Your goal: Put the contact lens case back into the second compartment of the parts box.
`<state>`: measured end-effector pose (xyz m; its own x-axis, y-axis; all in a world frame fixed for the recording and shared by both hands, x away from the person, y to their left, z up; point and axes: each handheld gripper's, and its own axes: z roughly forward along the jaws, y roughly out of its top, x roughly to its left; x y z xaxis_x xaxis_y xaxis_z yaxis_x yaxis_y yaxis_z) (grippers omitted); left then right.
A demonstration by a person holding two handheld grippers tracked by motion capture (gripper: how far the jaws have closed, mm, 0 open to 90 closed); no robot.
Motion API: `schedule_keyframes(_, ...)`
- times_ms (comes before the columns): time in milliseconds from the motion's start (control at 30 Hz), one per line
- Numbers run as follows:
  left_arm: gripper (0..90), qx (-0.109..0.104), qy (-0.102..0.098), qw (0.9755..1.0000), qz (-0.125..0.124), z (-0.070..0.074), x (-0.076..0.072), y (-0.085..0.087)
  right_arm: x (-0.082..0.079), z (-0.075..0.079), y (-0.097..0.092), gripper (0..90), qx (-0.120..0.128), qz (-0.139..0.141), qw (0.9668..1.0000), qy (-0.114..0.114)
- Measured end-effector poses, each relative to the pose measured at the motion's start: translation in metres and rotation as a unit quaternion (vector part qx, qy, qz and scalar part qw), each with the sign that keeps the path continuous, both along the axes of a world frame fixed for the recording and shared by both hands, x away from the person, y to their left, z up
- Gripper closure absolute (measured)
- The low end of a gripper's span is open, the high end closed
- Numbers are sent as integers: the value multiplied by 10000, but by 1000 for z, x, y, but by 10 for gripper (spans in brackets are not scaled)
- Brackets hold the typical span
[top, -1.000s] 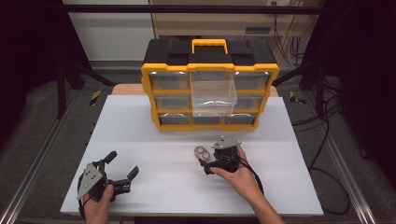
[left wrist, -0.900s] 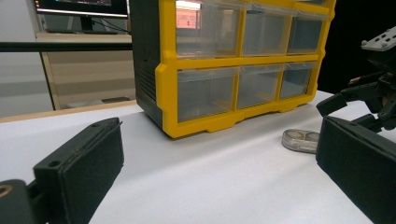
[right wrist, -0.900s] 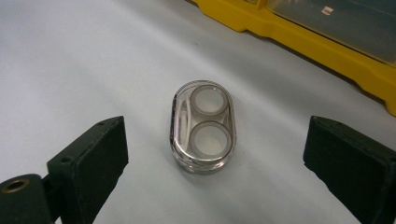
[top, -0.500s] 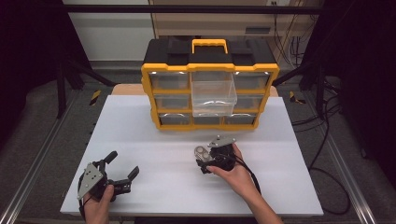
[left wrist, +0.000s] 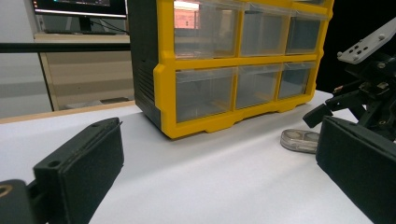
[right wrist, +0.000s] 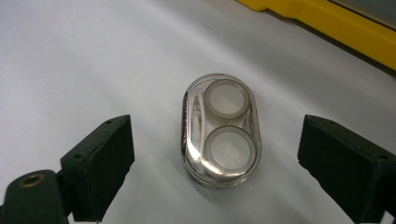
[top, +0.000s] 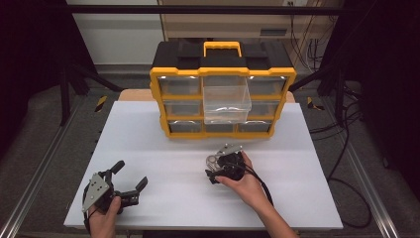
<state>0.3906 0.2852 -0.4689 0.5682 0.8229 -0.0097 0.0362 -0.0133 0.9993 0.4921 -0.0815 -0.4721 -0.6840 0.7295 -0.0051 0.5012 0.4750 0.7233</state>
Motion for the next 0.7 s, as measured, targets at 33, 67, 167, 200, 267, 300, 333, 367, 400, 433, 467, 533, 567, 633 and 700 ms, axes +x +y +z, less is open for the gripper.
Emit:
schedule_keyframes(33, 7, -2, 2, 10000, -1, 0, 0, 0, 0, 0, 0, 139, -13, -12, 10000, -4)
schedule_keyframes(67, 8, -4, 2, 10000, 0, 0, 0, 0, 1, 0, 1, 149, -25, -6, 10000, 29)
schedule_keyframes(167, 8, -5, -1, 10000, -2, 0, 0, 0, 2, -1, 2, 188, -20, -27, 9999, 115)
schedule_keyframes(200, 8, -4, -2, 10000, -2, 0, 0, 0, 3, -1, 2, 198, -23, -3, 9999, 137)
schedule_keyframes(267, 7, -2, -1, 10000, -6, 0, 0, 0, 3, -2, 2, 223, -25, 0, 9999, 155)
schedule_keyframes(300, 8, -2, 0, 10000, -6, 0, 0, 0, 4, -2, 2, 234, -12, -25, 9998, 186)
schedule_keyframes(333, 7, -3, 0, 10000, -8, 0, 0, 0, 4, -2, 2, 242, -14, -52, 9998, 202)
schedule_keyframes(367, 8, -1, -1, 10000, -9, 0, 0, 0, 5, -3, 1, 255, -16, -30, 9998, 198)
schedule_keyframes(400, 8, 1, 0, 10000, -10, 0, 0, 0, 6, -3, 1, 267, 13, -55, 9998, 203)
schedule_keyframes(433, 8, 3, 0, 10000, -11, 0, 0, 0, 8, -4, 1, 300, 51, -76, 9997, 220)
schedule_keyframes(467, 8, 3, -1, 10000, -10, 0, 0, 0, 8, -4, 1, 300, 51, -76, 9997, 220)
schedule_keyframes(533, 8, 1, -1, 10000, -10, 0, 0, 0, 10, -4, 2, 340, 42, -85, 9997, 241)
schedule_keyframes(567, 8, 1, -1, 10000, -9, 0, 0, 0, 11, -4, 2, 367, 54, -67, 9997, 236)
schedule_keyframes(633, 8, 2, 2, 10000, -6, 0, 0, 0, 12, -5, 2, 412, 67, -69, 9997, 245)
schedule_keyframes(700, 7, -1, 5, 10000, -5, 0, 0, 0, 13, -6, 3, 452, 41, -51, 9997, 242)
